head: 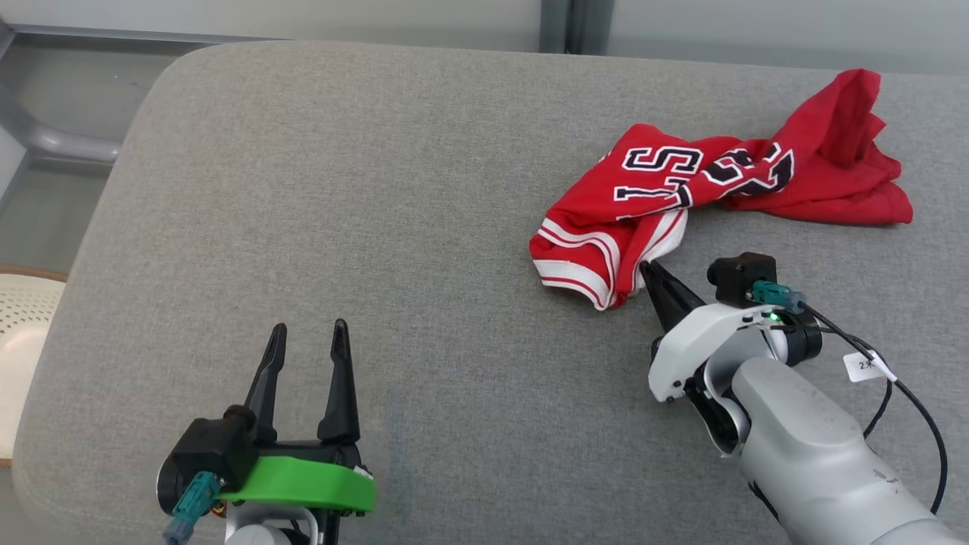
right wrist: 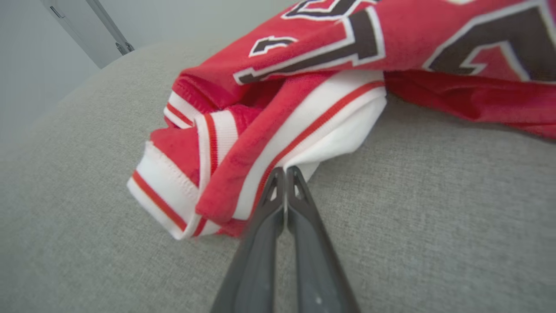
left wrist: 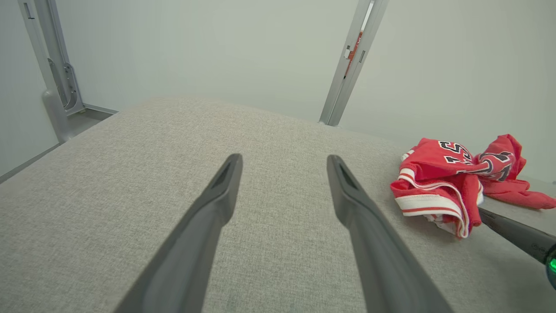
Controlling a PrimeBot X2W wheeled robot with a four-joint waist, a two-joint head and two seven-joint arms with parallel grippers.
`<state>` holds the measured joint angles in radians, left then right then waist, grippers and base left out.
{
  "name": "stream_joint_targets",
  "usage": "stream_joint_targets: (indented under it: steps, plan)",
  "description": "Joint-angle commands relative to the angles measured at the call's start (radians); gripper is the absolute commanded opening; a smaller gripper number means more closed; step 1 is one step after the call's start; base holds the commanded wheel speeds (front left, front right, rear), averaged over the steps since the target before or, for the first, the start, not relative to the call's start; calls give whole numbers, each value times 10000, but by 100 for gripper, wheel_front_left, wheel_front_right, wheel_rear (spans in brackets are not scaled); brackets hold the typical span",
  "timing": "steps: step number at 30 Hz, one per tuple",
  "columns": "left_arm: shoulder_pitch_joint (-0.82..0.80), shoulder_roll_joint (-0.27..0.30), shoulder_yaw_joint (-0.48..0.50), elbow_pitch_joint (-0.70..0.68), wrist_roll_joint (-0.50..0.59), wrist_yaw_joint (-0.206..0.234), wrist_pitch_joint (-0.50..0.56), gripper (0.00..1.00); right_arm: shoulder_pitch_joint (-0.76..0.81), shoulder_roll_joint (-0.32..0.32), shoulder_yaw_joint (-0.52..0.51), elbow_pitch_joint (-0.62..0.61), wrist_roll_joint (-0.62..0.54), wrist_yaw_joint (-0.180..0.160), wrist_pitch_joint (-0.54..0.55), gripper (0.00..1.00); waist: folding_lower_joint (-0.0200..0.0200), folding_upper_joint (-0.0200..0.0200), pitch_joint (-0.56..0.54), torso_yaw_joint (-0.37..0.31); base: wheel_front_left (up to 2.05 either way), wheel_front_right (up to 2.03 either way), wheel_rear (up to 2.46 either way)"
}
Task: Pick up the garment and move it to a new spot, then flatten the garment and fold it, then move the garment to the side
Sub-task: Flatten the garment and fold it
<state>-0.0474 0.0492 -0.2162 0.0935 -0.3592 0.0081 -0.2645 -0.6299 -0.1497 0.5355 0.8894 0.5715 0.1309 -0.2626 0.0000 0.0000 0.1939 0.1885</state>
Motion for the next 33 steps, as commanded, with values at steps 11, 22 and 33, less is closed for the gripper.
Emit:
stream_joint_targets:
  steps: [11,22,33]
  plan:
    - [-87,28,77,4,17,37,5,100,247,-308,224,-2587,-269,-2,-29,0,0,0,-67,-453,0,0,0]
    - [-93,28,2,-83,-132,75,5,100,198,-93,1168,-5190,-536,-2,-30,0,0,0,-173,-111,0,0,0]
    - [-354,28,-233,-55,-252,95,5,100,-1646,742,990,-679,-165,-2,-27,29,0,0,110,416,0,0,0]
